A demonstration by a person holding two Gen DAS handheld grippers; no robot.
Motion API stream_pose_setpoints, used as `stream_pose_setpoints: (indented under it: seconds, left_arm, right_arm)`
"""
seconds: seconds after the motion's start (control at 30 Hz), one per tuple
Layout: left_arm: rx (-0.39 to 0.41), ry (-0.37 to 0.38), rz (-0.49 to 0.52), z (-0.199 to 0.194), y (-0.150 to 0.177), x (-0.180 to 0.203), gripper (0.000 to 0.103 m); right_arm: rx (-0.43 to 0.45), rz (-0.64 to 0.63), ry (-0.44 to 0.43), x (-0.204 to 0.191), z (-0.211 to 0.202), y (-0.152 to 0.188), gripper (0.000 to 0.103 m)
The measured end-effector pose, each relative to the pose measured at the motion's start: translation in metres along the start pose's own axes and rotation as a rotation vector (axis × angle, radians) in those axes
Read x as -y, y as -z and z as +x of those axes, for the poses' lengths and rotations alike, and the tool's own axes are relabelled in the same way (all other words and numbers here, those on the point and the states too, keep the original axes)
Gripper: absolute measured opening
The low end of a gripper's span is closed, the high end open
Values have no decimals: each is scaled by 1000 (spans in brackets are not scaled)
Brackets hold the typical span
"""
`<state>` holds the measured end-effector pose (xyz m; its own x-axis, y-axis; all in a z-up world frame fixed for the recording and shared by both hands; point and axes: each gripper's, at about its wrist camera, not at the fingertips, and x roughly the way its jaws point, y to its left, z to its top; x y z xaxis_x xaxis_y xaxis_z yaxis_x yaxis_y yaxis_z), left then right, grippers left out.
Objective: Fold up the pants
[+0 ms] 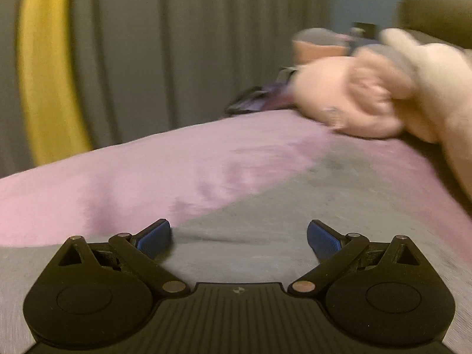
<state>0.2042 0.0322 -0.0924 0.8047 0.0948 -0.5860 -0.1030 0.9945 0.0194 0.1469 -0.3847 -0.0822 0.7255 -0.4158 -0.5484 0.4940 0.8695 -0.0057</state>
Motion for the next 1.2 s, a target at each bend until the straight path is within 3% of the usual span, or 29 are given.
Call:
stream_pose_setpoints:
  seconds: [0.03,0.07,0.17,0.23,0.33,0.43,0.47,0.6,0.63,0.67,0.77,0.87,0.93,0.97,1.03,1.2]
  left_arm:
    - [0,1,-1,1,1,3,103]
    - [0,2,-3,1,1,3,103]
    - [4,0,0,0,3,2,103]
    - [7,2,-3,-4,6,5,103]
    - [10,6,-6,-2,7,5,103]
    - [15,5,-3,0,9,5,103]
    - [15,5,-2,1,10,5,103]
    - [18,6,2,2,11,6,103]
    - [19,5,2,2,12,6,103]
    - [20,6,1,2,12,6,103]
    - [24,9,-2,2,13,5,103]
    - [30,17,-12,1,14,3,103]
    - [40,24,-23,-4,15,0,103]
    - [43,25,-28,-9,17,-1,103]
    - [51,18,-2,-21,22,0,103]
    - [27,7,116,-53,31,13,103]
  right_arm:
    - [-27,-20,-27,-9,-7,2,99]
    - [-40,-39,-115,-20,-14,5,99]
    - [-87,-117,-451,-46,-33,15,99]
    - [-113,-213,-517,-67,-36,20,99]
    - [-90,-301,-470,-68,-30,26,99]
    - [-71,-178,-416,-27,-14,17,99]
    - [-57,-148,-363,-13,-14,17,99]
    - [-70,-36,-17,45,-22,17,99]
    - [-81,25,24,63,-29,18,99]
    - [-94,77,54,79,-39,22,92]
    - [-91,306,-20,137,-84,43,78]
    - [-74,489,-41,176,-126,62,64]
    - [-82,617,-64,200,-136,69,51]
    - [-100,671,-70,213,-138,73,50]
    - [-120,718,-64,224,-141,80,48]
    - [-131,781,-142,228,-131,87,24]
